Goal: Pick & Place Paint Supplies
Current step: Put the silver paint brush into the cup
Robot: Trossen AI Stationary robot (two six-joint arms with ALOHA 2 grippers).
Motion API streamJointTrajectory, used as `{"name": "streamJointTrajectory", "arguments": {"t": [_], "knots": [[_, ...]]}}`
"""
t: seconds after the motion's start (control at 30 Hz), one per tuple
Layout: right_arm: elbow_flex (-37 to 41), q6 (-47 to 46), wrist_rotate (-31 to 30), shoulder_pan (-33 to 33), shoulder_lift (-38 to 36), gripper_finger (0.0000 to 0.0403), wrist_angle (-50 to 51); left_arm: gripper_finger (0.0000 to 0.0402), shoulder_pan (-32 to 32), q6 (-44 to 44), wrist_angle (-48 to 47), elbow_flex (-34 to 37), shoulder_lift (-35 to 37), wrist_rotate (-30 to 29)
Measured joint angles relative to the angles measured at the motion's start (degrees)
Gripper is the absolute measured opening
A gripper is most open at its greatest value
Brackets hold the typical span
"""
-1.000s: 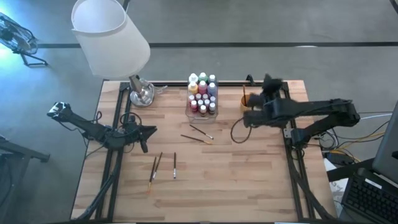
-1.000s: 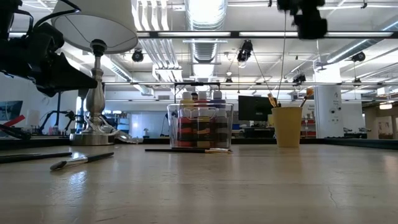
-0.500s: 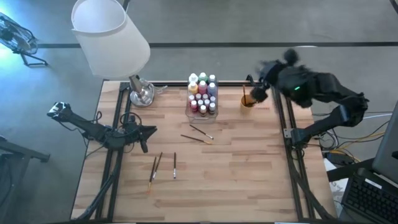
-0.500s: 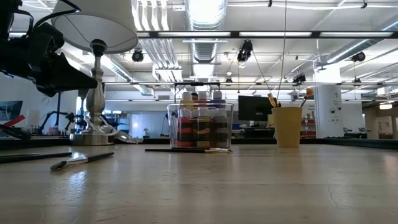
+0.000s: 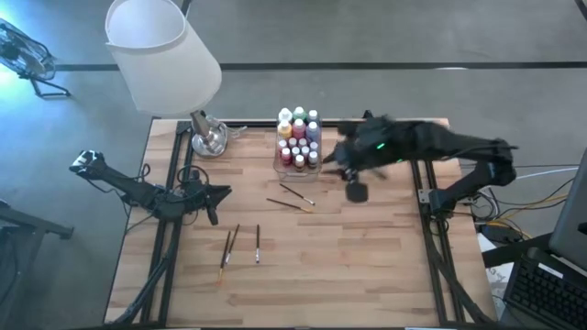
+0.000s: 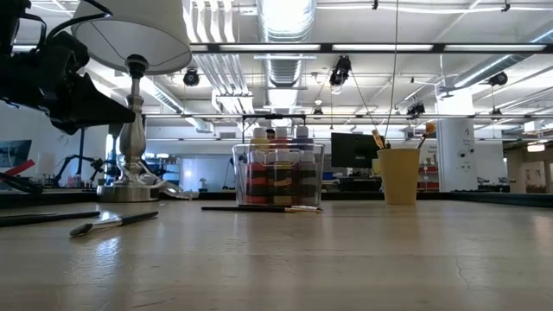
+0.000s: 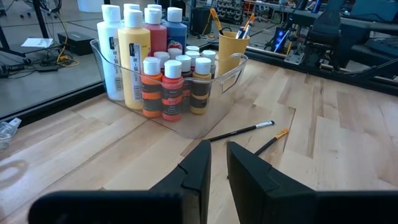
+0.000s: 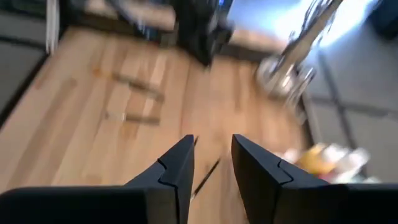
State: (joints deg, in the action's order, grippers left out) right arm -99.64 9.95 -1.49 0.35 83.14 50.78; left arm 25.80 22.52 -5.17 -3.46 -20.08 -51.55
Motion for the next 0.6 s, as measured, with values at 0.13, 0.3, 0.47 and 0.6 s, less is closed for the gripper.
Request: {"name": "streamJointTrajectory", "arguments": {"t": [0.13,0.3,0.47,0.6], "knots": [[8.89,-3.72,-0.01,0.18,1.71,0.0102,-2.85,0.0057,0.00,0.01,0.00,0.01,0.00,0.00],[19.77,-8.88,-0.08,0.17,3.02,0.0085,-9.47,0.0056,0.00,0.01,0.00,0.00,0.00,0.02],[29.47,-13.81,-0.02,0.17,3.21,0.0076,-17.11,0.0057,0.00,0.01,0.00,0.01,0.00,0.01],[36.21,-17.00,0.06,0.76,3.25,0.0081,-25.66,0.0056,0.00,0.01,0.00,0.01,0.00,0.00]]}}
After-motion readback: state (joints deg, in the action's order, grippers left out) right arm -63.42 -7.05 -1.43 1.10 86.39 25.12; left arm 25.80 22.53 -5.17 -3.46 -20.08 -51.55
